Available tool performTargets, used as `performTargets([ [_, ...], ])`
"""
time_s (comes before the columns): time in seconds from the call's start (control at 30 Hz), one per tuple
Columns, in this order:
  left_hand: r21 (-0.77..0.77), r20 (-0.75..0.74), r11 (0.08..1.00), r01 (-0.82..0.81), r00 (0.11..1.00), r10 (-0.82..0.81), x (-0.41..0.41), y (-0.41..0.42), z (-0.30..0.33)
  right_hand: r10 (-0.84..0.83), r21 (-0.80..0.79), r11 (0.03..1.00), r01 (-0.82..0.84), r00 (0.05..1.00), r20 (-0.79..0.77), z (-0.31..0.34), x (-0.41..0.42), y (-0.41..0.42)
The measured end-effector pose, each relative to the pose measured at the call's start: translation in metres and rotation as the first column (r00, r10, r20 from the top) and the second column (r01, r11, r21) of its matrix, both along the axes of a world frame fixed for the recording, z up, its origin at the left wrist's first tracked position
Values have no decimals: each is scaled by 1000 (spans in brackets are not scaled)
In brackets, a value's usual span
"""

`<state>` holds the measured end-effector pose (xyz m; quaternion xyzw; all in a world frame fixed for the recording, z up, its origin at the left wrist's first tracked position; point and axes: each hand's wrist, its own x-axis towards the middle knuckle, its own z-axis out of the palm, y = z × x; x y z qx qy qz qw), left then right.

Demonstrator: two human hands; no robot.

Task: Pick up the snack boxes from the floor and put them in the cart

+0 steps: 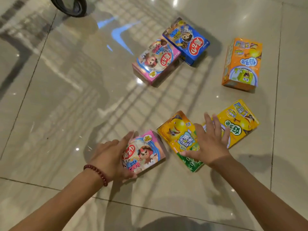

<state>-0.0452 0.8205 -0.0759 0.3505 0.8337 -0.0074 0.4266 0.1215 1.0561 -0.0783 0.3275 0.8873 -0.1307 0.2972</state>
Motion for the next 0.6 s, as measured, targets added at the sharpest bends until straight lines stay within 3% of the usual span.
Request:
performTargets([
  [0.1,64,86,996,-68,994,63,10,-8,-1,22,-31,999,-25,995,-92,-1,-3,-13],
  [0.27,109,154,964,-243,962,225,31,-20,3,61,130,991,-21,947,-314,0,10,-37],
  [0.47,161,287,826,-540,826,484,59,-39,65,-123,-143,985,95,972,-200,68,23,-60],
  [0.6,185,348,679,-711,693,631,67,-50,150,-400,-325,894,308,877,-268,157,33,-75],
])
